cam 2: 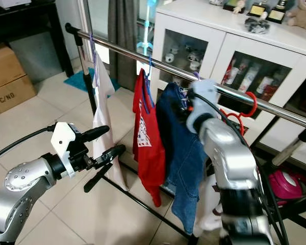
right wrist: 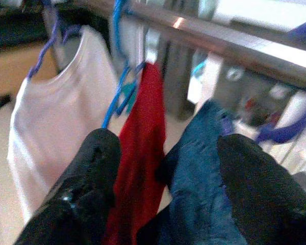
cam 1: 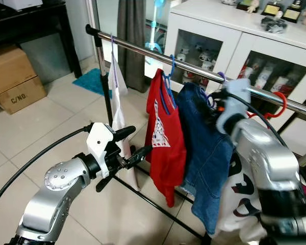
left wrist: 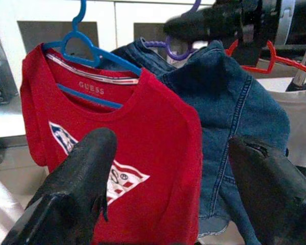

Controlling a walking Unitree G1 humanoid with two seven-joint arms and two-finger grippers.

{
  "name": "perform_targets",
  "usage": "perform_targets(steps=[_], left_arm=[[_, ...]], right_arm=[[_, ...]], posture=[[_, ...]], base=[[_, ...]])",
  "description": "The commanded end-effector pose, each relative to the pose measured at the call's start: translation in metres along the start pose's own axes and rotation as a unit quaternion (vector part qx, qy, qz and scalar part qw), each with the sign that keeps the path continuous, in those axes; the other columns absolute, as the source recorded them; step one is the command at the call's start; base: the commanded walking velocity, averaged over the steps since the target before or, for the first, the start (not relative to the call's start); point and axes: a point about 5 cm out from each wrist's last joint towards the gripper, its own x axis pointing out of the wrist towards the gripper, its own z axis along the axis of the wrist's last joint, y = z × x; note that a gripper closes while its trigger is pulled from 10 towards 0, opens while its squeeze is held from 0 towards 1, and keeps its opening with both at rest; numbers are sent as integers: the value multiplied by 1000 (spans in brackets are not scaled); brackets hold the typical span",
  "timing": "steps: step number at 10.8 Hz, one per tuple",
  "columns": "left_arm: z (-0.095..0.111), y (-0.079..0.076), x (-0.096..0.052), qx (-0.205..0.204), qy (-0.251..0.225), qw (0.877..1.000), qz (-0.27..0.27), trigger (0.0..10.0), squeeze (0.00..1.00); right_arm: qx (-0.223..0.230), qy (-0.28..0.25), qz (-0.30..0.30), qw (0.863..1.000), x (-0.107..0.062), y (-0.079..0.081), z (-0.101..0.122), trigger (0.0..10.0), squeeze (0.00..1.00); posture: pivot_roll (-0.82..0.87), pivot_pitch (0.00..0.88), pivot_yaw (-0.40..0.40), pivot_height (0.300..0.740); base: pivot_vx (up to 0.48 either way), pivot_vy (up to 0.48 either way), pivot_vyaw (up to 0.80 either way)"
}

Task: Hang hanger

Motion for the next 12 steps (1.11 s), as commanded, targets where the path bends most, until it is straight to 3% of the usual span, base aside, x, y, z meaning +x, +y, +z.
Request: perform_targets(steps=[1, 6, 8, 10, 11, 12], left_arm=[[5, -2, 0, 9, -2, 1000, -10, 10000, 0], [4, -1, 1, 10, -2, 1000, -7, 10000, 0], [4, -1, 1, 10, -4, 1000, -7, 10000, 0], [4, 0, 1, 11, -5, 1000, -7, 10000, 0], [4, 0, 2, 11, -5, 1000, -7, 10000, 0], [4, 0, 2, 12, -5, 1000, -8, 10000, 0]], right_arm=[[-7, 23, 7, 1000, 2, -2, -3, 10000, 0], [17, 39, -77, 996, 17, -17, -1, 10000, 0], [10, 19, -5, 1000, 11, -6, 9, 10000, 0], [-17, 28, 50, 998, -3, -7, 9, 10000, 0], [-21, 41, 53, 998, -12, -19, 10, 10000, 1000], [-23, 48, 53, 997, -15, -24, 11, 10000, 1000]], posture=[[9, 0, -54, 740], [10, 0, -56, 740], [10, 0, -58, 740], [8, 0, -58, 740], [3, 0, -57, 740], [2, 0, -56, 740]], base=[[0, 0, 0], [0, 0, 0], [0, 0, 0], [0, 0, 0], [0, 0, 0], [0, 0, 0]])
